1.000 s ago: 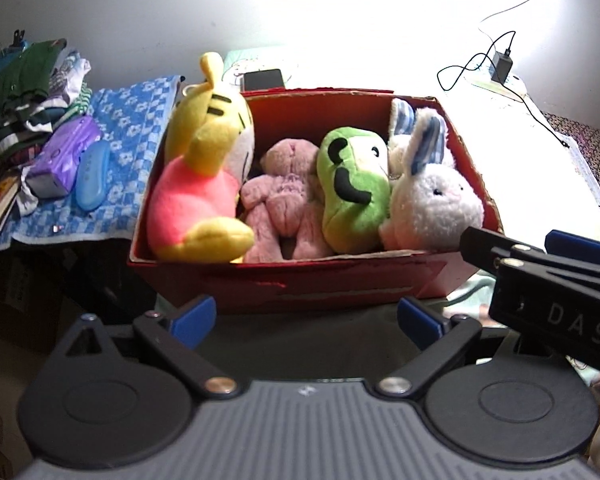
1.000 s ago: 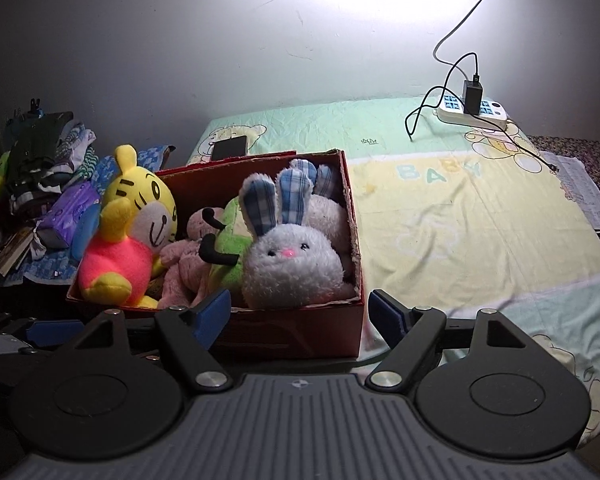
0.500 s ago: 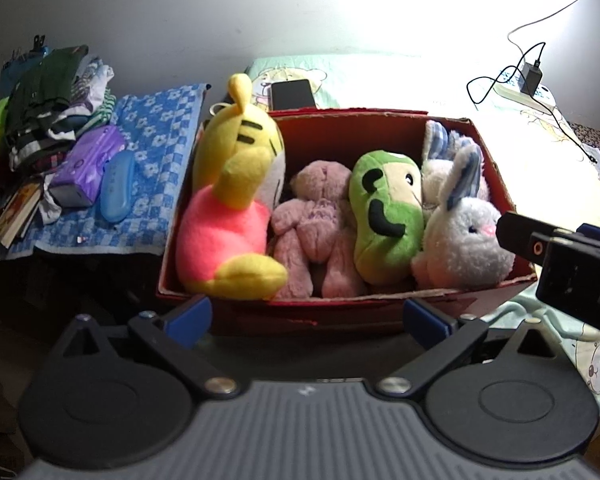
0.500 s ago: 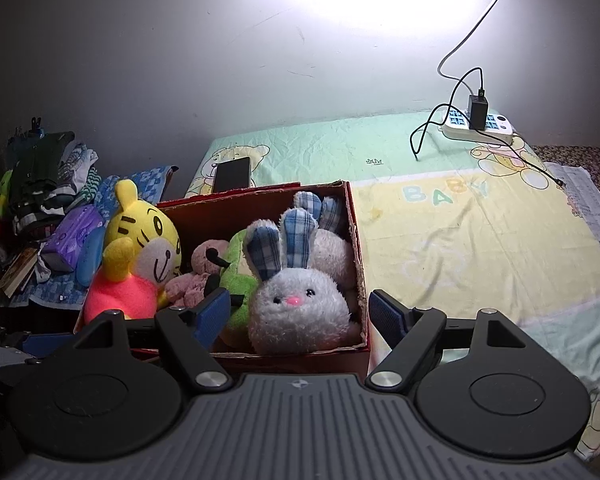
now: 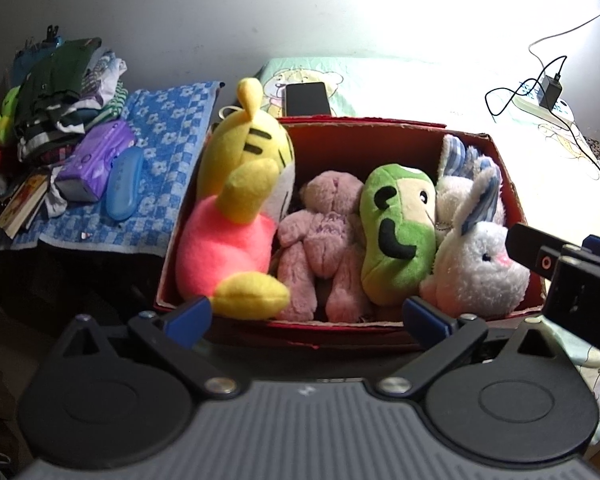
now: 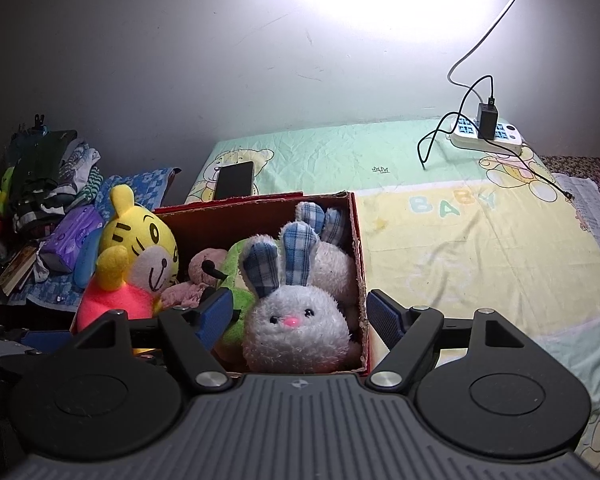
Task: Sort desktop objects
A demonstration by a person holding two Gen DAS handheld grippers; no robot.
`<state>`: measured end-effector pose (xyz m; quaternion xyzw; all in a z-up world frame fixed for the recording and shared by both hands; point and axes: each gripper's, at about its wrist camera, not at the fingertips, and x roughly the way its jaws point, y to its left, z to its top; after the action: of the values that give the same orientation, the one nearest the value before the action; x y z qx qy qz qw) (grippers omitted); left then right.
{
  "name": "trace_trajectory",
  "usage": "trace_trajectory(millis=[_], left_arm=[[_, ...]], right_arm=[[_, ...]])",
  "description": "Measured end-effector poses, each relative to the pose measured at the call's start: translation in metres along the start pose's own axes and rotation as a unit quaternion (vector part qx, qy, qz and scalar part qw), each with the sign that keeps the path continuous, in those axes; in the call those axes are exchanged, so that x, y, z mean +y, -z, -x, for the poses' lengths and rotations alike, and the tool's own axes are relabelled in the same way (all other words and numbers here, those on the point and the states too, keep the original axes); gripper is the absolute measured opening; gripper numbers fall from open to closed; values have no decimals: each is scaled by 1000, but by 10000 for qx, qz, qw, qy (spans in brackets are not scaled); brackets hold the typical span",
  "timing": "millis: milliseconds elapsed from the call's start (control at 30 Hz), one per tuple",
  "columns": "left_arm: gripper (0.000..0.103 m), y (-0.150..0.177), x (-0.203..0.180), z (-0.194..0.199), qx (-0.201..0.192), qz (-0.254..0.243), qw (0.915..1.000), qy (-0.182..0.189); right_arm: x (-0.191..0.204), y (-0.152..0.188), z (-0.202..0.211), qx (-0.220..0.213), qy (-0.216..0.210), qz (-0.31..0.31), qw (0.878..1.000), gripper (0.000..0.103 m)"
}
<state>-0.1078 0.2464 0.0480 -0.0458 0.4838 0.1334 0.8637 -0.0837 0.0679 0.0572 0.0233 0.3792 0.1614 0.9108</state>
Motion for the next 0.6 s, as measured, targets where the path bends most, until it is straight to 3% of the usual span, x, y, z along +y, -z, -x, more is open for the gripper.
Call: trace_trajectory(millis=[600], left_arm=[[102,-15,-7,-11,133,-55,9997,-213]], right_arm=[[-2,-15,-13,-49,-157,87,9998,73]])
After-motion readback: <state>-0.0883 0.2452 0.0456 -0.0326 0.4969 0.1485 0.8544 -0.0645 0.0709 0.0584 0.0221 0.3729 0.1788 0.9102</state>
